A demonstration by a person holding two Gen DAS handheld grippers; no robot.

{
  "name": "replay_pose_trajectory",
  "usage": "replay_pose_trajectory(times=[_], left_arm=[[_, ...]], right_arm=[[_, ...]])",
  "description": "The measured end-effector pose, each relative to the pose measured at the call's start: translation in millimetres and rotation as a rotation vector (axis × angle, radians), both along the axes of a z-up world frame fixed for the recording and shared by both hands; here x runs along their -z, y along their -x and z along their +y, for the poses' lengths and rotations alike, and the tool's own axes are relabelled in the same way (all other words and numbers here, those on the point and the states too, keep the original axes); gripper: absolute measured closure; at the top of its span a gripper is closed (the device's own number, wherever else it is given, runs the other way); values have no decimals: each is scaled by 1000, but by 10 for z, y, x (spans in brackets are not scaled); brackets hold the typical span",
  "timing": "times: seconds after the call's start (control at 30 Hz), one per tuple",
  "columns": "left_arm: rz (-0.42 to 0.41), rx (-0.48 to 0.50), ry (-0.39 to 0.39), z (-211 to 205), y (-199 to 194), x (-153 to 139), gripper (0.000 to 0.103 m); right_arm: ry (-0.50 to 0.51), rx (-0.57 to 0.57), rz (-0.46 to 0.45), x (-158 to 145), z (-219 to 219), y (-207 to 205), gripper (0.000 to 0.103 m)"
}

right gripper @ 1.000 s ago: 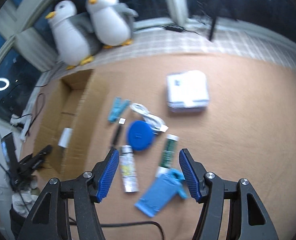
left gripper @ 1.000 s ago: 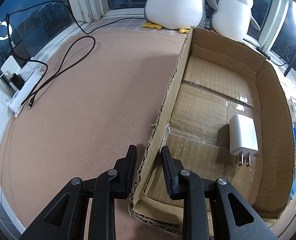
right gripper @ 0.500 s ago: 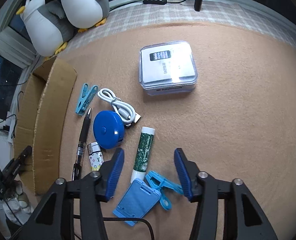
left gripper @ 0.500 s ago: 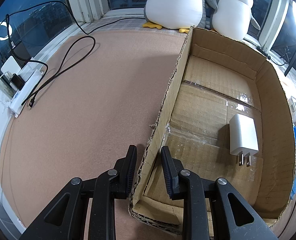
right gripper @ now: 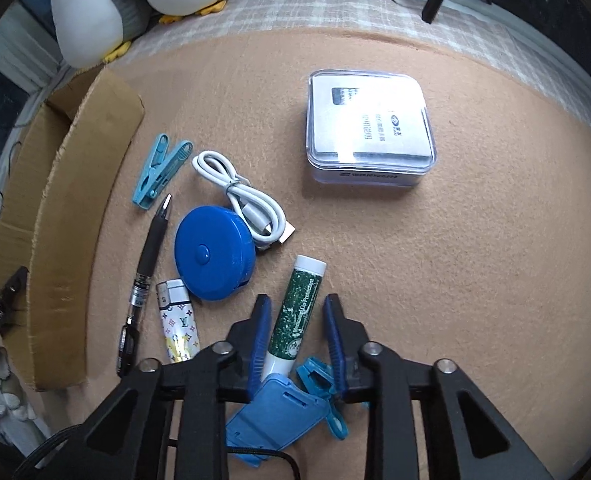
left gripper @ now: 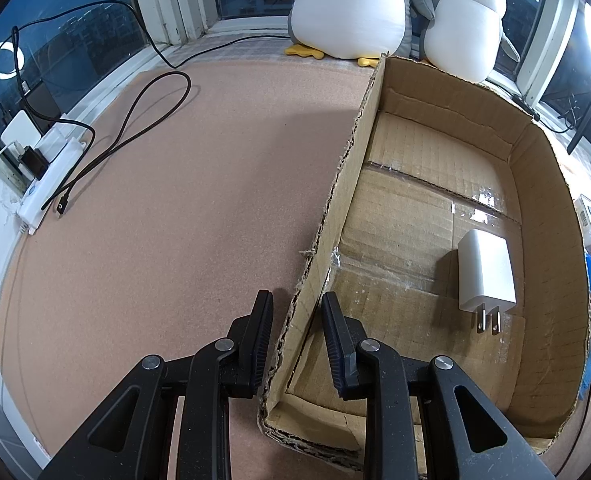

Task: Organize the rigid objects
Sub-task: 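Grasp the green-white tube with the right gripper, then carry the tube into the box beside the charger and release it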

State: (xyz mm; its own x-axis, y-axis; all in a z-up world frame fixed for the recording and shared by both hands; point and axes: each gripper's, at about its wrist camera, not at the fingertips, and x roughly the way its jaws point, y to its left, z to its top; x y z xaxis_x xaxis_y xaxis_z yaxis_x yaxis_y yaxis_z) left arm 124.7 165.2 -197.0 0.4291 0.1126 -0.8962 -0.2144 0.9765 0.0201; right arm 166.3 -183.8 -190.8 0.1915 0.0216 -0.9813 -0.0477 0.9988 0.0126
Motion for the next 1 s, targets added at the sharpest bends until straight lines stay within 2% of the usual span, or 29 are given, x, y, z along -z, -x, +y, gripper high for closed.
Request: replay_pose_trajectory(times=[0.2, 0.5, 0.7, 0.83, 1.0], left_arm=[[0, -1, 1, 0, 0, 0, 76], [0, 0, -1, 3, 1, 2, 76], [-1, 0, -1, 2, -2, 2, 76], [-1, 0, -2, 2, -2, 2, 76], [-2, 0, -1, 3, -3, 1, 76]], right_arm=[[24, -22, -15, 15, 38, -25, 88], [-166, 122, -58, -85, -457, 31, 89], [-218, 162, -99, -240, -645, 118, 89], [-242, 134, -138, -460, -561, 165, 89], [-281, 54, -178, -687, -131, 32, 89]])
